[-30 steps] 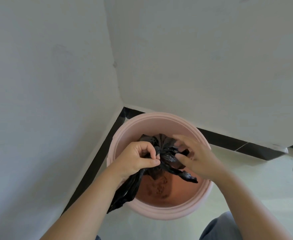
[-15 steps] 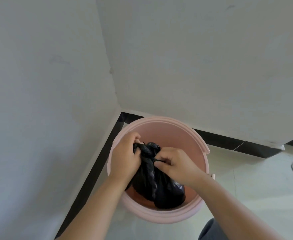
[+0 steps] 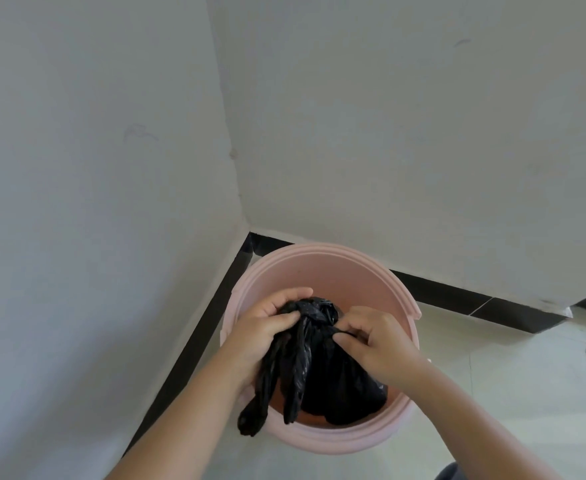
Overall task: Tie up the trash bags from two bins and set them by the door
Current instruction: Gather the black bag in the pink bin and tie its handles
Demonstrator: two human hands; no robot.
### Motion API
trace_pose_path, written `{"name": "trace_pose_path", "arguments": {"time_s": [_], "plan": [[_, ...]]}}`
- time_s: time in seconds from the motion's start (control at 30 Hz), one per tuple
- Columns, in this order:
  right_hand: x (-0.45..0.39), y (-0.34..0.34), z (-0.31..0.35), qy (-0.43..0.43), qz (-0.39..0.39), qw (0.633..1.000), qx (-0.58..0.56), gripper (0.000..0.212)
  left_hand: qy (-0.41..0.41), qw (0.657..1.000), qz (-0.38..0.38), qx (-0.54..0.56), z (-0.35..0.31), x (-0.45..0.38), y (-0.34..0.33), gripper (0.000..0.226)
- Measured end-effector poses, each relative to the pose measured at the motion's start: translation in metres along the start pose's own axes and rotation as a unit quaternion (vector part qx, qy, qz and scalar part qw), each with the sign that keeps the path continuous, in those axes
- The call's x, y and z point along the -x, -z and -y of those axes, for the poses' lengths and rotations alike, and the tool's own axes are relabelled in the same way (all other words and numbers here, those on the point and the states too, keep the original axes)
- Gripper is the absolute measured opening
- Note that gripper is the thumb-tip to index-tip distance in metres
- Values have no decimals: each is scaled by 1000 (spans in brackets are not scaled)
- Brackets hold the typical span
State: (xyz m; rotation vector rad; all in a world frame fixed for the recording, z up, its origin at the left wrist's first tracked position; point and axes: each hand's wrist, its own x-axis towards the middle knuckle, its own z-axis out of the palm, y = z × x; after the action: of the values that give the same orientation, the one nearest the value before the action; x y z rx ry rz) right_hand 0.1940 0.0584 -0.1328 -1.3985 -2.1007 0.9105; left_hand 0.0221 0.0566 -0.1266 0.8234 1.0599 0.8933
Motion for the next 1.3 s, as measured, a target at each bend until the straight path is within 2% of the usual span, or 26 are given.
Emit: {"name": "trace_pose_path", "arguments": {"time_s": [0.2, 0.3, 0.4, 0.47, 0.53, 0.6, 0.63, 0.67, 0.7, 0.8, 0.83, 0.93, 1.03, 1.13, 1.2, 1.3], "plan": [[-2, -5, 4, 28, 0, 1000, 2, 9, -61, 998, -27, 19, 8, -7, -7, 46], [-4, -8, 5, 41, -3, 999, -2, 11, -64, 998, -27, 4, 9, -10, -6, 45], [-5, -10, 3, 49, 7, 999, 2, 22, -71, 988, -115, -73, 12, -15, -1, 33], [-3, -8, 1, 38, 10, 999, 0, 23, -76, 983, -153, -66, 14, -15, 2, 30], [-2, -2, 0, 6, 54, 998, -9, 17, -96, 979, -160, -85, 18, -14, 2, 34], [0, 8, 2, -86, 173, 980, -52, 9, -121, 973, -157, -122, 21, -13, 1, 36], [1, 13, 3, -131, 214, 966, -70, 11, -127, 970, -154, -136, 23, -13, 0, 36], [2, 17, 1, -159, 220, 959, -78, 13, -133, 969, -151, -146, 24, -13, 0, 37], [1, 21, 1, -178, 199, 960, -89, 17, -137, 967, -145, -158, 27, -13, -1, 39], [-3, 21, -5, -180, 69, 975, -114, 26, -158, 959, -118, -205, 30, -11, -6, 47], [-5, 19, -5, -163, 60, 979, -110, 27, -166, 956, -105, -219, 29, -9, -8, 49], [-8, 12, -8, -115, 105, 983, -94, 42, -189, 948, -86, -243, 29, -7, -12, 48], [-9, 11, -11, -119, 114, 983, -84, 27, -215, 936, -105, -260, 34, -9, -10, 48], [-11, 4, -13, -114, 136, 984, -1, 17, -213, 912, -119, -329, 38, -10, -10, 25], [-11, -5, -14, -91, 187, 971, 116, 19, -164, 889, -95, -416, 40, -11, -6, 13], [-10, -16, -12, -67, 238, 934, 257, 21, -90, 830, -40, -549, 37, -9, 2, 16]]}}
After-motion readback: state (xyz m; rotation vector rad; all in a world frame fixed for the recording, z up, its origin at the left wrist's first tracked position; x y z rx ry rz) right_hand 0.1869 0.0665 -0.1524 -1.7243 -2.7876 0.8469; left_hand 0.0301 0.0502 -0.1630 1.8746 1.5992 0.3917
